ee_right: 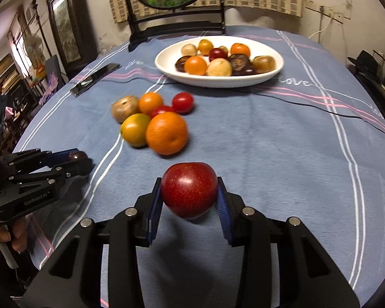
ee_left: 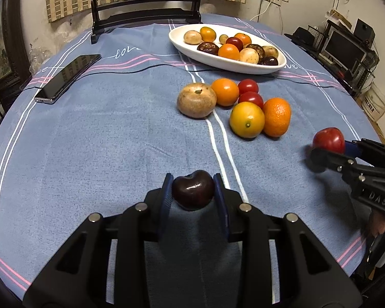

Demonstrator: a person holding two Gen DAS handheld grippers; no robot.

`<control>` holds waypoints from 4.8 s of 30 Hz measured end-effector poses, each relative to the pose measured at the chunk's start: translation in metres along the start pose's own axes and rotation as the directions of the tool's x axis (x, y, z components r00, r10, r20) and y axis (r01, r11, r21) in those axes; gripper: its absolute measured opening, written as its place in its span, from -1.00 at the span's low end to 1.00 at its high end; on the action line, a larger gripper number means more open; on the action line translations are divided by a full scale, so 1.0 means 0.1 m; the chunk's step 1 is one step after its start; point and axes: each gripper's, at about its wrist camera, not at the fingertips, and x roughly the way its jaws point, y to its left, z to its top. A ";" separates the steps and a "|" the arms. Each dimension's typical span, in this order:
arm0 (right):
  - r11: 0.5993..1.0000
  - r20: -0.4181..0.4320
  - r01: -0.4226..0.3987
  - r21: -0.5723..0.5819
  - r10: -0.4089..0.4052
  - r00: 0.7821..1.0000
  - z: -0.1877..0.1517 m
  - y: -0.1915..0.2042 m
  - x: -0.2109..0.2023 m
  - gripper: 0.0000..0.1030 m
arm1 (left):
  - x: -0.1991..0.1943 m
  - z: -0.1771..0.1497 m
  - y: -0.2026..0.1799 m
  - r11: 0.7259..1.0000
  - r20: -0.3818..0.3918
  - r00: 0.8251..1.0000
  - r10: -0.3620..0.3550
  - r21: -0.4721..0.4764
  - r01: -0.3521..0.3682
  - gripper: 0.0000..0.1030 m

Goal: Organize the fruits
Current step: 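Grasp the dark purple fruit with the left tool while the right tool grasps the red fruit, then carry both fruits onto the white plate and open both tools, then lift both tools off the plate back toward the fruit pile, then grasp the pale brown round fruit with the left tool while the right tool grasps the tangerine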

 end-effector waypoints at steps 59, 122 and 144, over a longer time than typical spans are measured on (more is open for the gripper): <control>0.994 0.141 0.040 0.102 -0.054 0.989 1.01 -0.48 0.52 0.30 | 0.51 1.60 -0.45 0.986 0.128 0.979 0.159 0.027 -0.164 0.83; 0.997 0.180 -0.051 0.065 0.038 0.983 0.62 -0.40 0.27 0.38 | 0.70 0.78 0.01 0.999 0.038 0.999 0.015 0.041 -0.016 -0.12; 0.979 -0.022 -0.067 -0.195 0.064 0.998 0.45 0.07 0.48 0.38 | 0.71 0.75 0.00 0.999 0.033 0.999 0.017 0.048 -0.018 -0.10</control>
